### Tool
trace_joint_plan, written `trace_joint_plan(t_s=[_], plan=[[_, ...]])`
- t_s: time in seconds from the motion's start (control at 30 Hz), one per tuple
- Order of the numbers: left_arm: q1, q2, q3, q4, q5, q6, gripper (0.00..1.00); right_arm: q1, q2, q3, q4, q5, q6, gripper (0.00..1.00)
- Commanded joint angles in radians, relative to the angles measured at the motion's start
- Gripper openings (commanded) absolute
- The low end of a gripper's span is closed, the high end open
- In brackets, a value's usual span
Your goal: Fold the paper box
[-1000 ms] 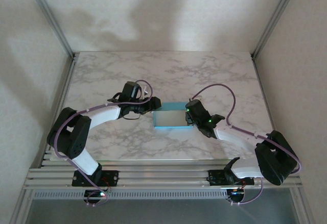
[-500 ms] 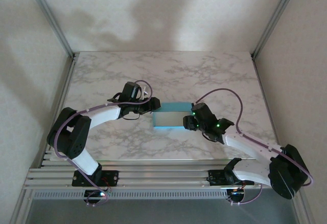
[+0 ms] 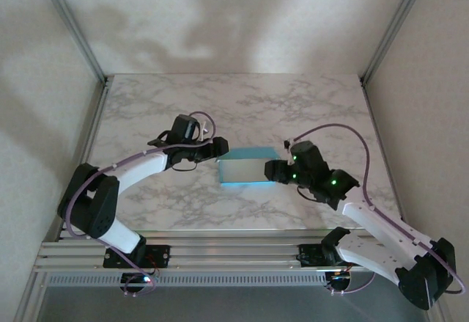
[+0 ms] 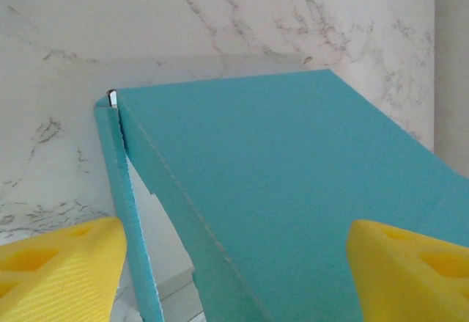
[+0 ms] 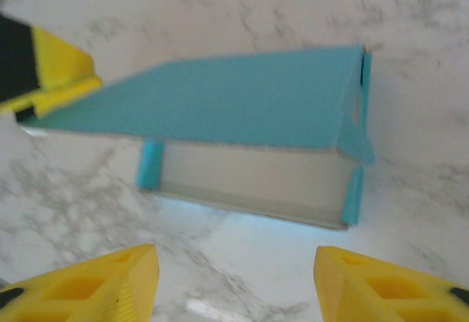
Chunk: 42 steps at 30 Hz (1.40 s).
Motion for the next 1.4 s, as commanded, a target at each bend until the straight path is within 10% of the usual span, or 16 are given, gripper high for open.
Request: trace_joint_plan(t_s=[0.0, 0.47, 1.37], plan=[[0.008, -0.052, 0.039, -0.064, -0.007, 0.023, 0.78, -0.067, 0.040, 0.094, -0.057, -0.061, 0.023, 0.58], [-0.020, -0.034, 0.070, -0.140, 0.066, 0.025, 0.70, -0.177, 0.319, 0.171, 0.006, -0.138, 0.048, 0.51], [-0.110, 0.076, 0.040, -0.030, 0.128, -0.052, 0.49, -0.191, 0.382, 0.015, 0.173, -0.198, 0.108, 0.33]])
